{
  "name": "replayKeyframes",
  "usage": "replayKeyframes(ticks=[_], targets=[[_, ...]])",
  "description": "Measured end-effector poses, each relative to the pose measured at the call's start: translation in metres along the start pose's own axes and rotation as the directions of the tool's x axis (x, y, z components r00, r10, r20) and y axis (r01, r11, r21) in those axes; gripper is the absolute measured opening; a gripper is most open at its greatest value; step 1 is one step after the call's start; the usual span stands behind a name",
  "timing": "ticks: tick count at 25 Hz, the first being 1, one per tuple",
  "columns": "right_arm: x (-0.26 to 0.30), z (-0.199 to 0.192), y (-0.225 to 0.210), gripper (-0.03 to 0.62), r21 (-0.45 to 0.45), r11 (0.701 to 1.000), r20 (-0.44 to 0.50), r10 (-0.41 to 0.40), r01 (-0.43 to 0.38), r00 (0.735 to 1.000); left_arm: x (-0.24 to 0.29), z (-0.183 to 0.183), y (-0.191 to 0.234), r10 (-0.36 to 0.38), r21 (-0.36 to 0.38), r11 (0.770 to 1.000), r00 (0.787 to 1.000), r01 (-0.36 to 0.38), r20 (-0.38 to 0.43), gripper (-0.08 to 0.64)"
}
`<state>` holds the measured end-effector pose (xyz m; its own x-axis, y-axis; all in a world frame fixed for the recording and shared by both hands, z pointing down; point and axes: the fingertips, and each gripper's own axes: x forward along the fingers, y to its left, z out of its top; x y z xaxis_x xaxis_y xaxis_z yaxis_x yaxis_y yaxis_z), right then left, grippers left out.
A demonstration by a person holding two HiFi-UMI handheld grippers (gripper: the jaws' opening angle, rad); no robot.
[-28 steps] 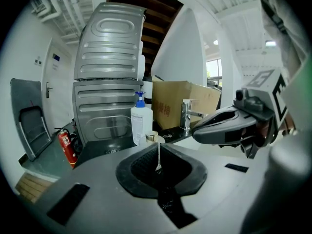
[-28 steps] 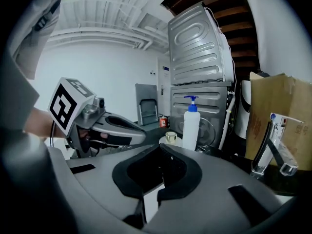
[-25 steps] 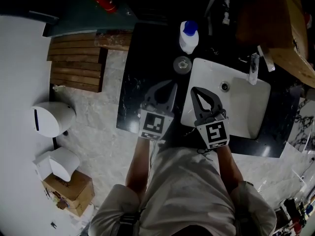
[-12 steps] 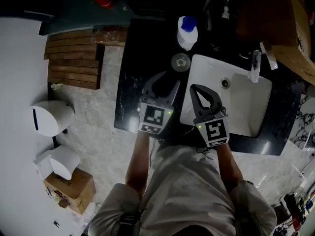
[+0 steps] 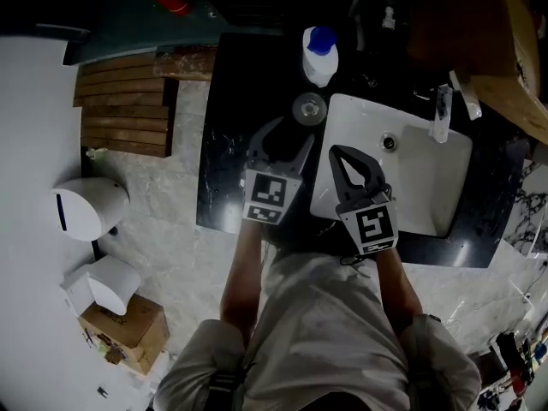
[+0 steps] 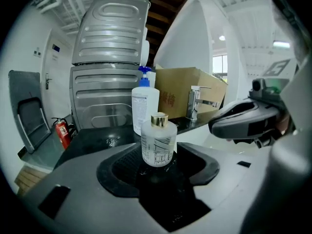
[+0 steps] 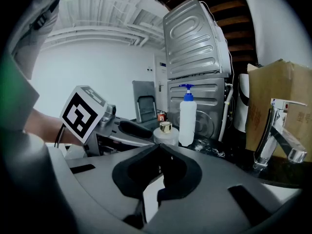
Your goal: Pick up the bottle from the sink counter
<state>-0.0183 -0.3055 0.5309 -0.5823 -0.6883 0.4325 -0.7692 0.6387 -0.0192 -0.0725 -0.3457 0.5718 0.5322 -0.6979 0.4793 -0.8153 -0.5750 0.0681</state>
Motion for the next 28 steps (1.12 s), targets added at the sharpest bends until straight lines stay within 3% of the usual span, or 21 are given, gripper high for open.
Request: replayKeyframes(ticks=[16,28], targets=[[0.002,-0.006,-0.004,-0.005,0.013,1.000,-0.013,-0.005,0.005,1.000,0.032,-0.003,0.003,-0.033,-0.027,0.999,0.999,0.032,-0.015,0.314],[0.003,-0.009,-0.006,-0.003,0.024,1.000,-0.020,-0.013,0.013,1.000,0.050,0.006,-0.002,-0.053,-0.008,0.999,0.998,0.053,-0.015,0.334]])
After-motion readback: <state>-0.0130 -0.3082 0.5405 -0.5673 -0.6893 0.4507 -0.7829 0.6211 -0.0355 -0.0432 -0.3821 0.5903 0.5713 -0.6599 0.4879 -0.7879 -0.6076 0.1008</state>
